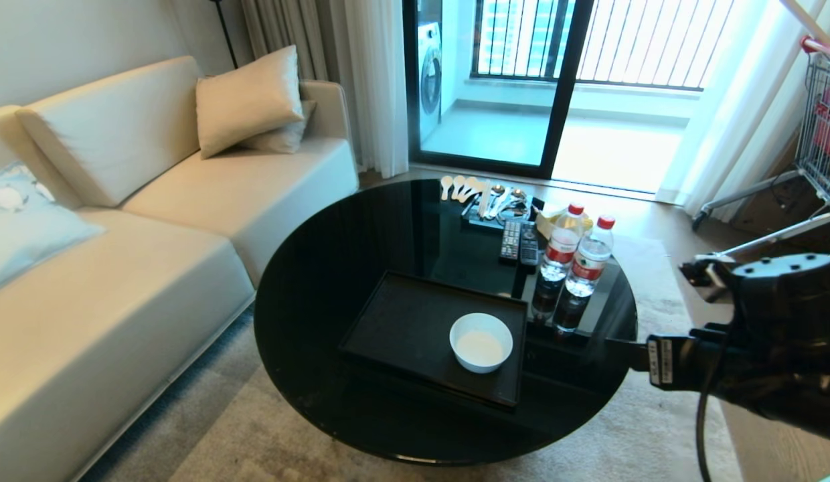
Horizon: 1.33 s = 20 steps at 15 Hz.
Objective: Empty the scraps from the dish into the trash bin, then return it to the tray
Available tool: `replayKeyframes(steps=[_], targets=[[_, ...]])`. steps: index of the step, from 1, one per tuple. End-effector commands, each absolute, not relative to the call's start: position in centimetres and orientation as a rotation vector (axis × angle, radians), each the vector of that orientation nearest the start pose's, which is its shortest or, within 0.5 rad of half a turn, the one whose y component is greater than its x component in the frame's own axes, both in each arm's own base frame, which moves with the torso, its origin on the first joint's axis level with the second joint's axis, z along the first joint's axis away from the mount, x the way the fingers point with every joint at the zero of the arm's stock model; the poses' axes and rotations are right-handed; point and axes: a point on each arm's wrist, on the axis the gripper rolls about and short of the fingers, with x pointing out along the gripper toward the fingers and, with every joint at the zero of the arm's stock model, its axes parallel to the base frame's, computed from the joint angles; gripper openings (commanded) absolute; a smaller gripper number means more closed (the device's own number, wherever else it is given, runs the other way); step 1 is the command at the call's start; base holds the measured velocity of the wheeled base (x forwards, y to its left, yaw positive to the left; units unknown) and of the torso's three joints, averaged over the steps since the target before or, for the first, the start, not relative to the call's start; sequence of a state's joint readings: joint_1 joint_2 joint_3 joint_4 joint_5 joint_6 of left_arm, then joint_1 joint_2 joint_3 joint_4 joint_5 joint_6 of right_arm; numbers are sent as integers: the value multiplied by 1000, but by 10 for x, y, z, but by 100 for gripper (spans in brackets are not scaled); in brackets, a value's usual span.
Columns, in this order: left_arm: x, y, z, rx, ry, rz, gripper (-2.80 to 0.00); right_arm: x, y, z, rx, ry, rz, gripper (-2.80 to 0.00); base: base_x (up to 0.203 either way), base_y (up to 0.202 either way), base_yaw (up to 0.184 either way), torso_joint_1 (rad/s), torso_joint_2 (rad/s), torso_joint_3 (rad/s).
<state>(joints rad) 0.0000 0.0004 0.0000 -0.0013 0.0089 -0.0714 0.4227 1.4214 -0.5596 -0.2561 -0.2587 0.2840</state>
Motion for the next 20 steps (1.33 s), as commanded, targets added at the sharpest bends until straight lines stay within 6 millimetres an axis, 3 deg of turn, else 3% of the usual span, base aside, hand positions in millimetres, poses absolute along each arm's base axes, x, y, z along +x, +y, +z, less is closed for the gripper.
replayKeyframes(steps=[1,2,13,20], targets=[[-23,0,76,-72,-2,9,-280,160,55,163,73,511,43,0,0,0,0,0,0,0],[-23,0,76,-72,-2,9,-280,149,47,161,52,498,28,-280,0,0,0,0,0,0],[-23,0,76,-72,-2,9,-280,62,4,146,-50,282,-102,-280,0,0,0,0,0,0],[-23,0,76,-72,-2,9,-280,2,-5,112,-42,142,-144,-280,0,0,0,0,0,0]])
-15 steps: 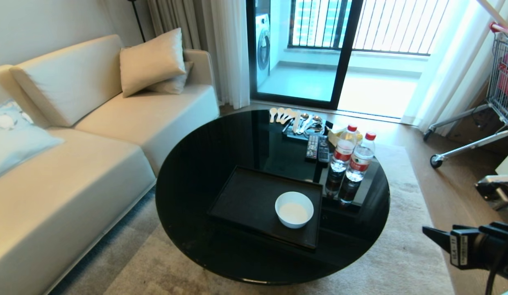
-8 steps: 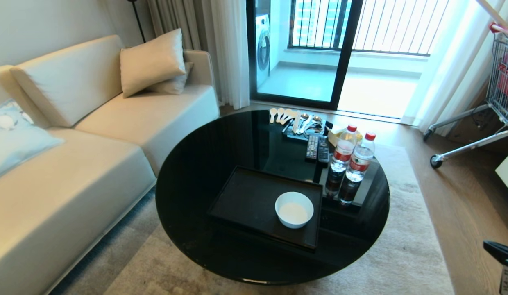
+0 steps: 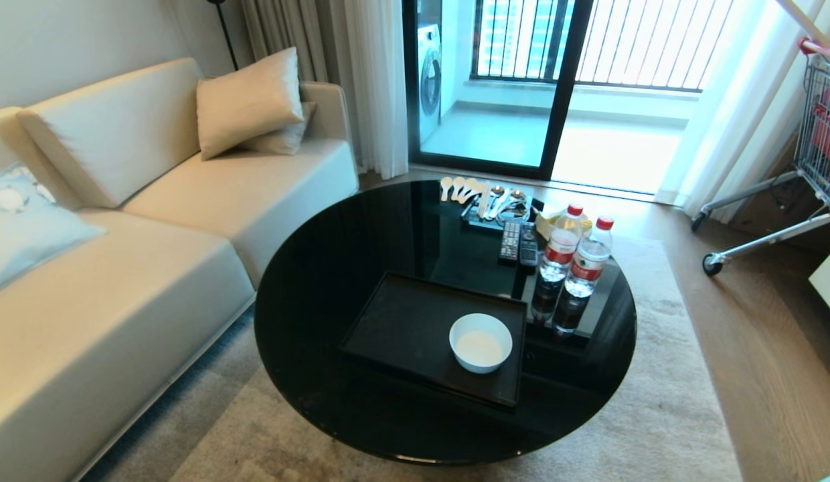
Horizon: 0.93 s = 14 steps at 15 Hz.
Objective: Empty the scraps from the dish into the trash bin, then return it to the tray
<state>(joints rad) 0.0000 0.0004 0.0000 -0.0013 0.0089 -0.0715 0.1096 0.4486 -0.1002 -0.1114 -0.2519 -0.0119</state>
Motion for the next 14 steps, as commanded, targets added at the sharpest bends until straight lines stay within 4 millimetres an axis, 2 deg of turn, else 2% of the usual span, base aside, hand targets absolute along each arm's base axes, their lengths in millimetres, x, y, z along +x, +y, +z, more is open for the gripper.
replayKeyframes(steps=[1,5,8,10,14], targets=[[-23,0,76,-72,-2,9,-280,-1,-6,109,-51,140,-152,-280,0,0,0,0,0,0],[-23,0,76,-72,-2,9,-280,0,-6,96,-124,196,-161,-280,0,0,0,0,0,0],[-23,0,76,-72,-2,9,-280,0,-2,93,-128,206,22,-280,0,0,0,0,0,0],[-23,0,76,-72,-2,9,-280,0,1,82,-138,250,168,-280,0,0,0,0,0,0],[-23,0,76,-72,-2,9,-280,-2,1,79,-136,288,188,-280,0,0,0,0,0,0]])
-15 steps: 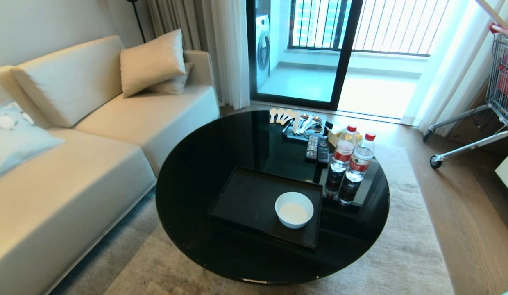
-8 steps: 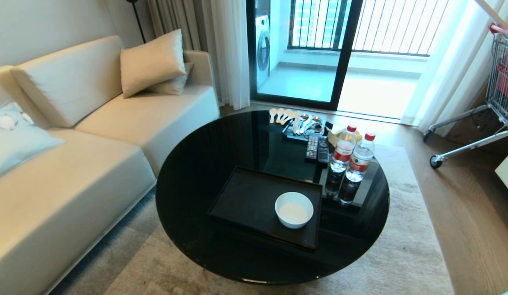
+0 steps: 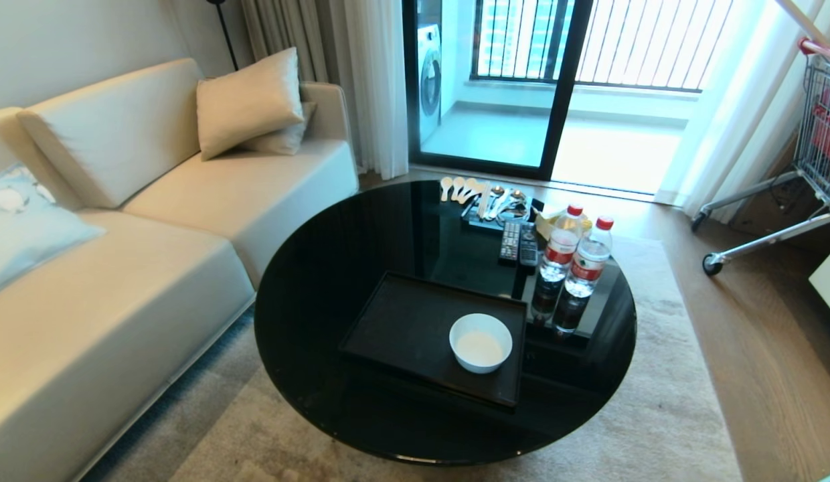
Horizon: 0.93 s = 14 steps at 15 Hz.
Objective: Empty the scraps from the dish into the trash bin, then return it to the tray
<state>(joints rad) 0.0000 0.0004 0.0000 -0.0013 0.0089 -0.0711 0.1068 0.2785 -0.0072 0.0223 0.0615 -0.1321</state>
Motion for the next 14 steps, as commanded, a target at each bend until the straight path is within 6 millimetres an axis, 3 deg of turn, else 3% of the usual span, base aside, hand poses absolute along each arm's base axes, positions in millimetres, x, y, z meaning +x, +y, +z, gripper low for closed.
replayKeyframes(steps=[1,6,11,14], targets=[[-23,0,76,-72,-2,9,-280,-1,1,79,-136,286,188,-280,0,0,0,0,0,0],[-23,0,76,-72,-2,9,-280,-2,1,79,-129,287,147,-280,0,0,0,0,0,0],[-23,0,76,-72,-2,9,-280,-22,1,75,-118,11,63,-280,0,0,0,0,0,0],[-23,0,76,-72,-2,9,-280,-23,1,75,-82,1,57,-280,0,0,0,0,0,0]])
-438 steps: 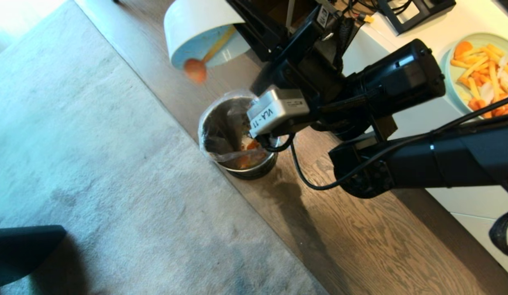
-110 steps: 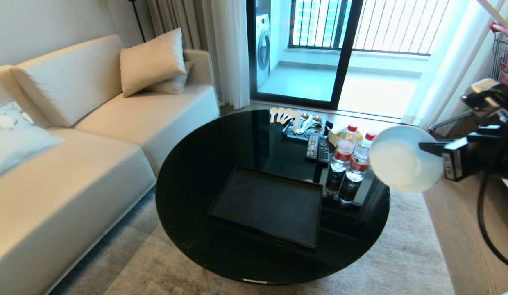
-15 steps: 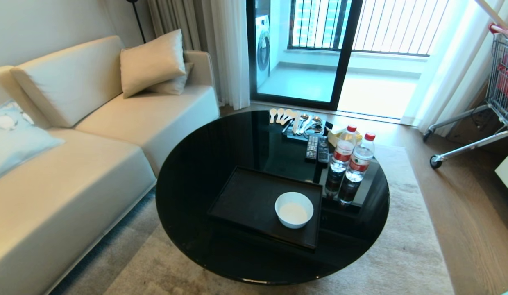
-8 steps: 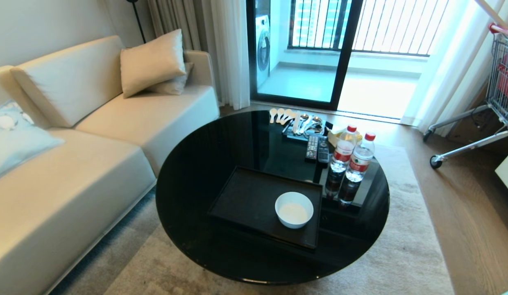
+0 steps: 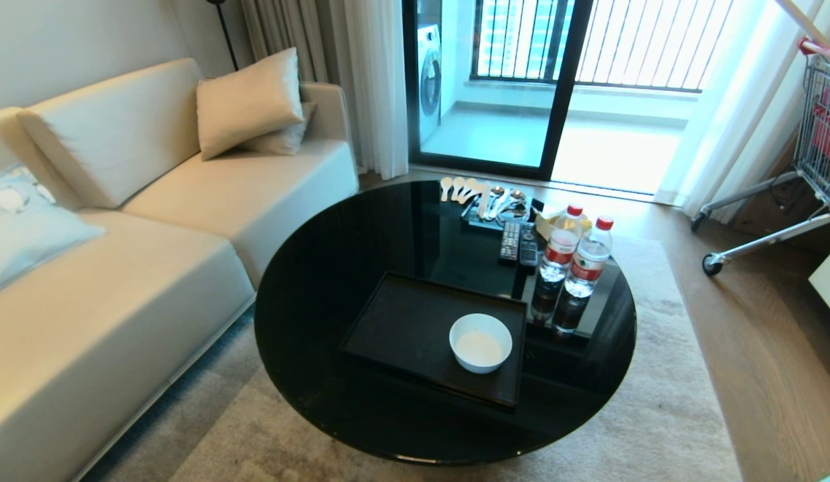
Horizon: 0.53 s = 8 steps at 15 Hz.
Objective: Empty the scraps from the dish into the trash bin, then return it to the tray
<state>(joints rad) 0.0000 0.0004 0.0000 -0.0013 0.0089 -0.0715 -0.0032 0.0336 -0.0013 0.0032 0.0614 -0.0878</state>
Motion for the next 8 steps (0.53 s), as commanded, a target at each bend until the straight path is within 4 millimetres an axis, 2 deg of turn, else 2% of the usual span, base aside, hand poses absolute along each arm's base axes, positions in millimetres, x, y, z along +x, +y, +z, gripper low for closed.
replayKeyframes(steps=[1,8], targets=[[-23,0,76,-72,-2,9,-280,-23,1,76,-80,0,57,-280,0,0,0,0,0,0],[-23,0,76,-72,-2,9,-280,-23,1,76,-76,-1,55,-280,0,0,0,0,0,0]])
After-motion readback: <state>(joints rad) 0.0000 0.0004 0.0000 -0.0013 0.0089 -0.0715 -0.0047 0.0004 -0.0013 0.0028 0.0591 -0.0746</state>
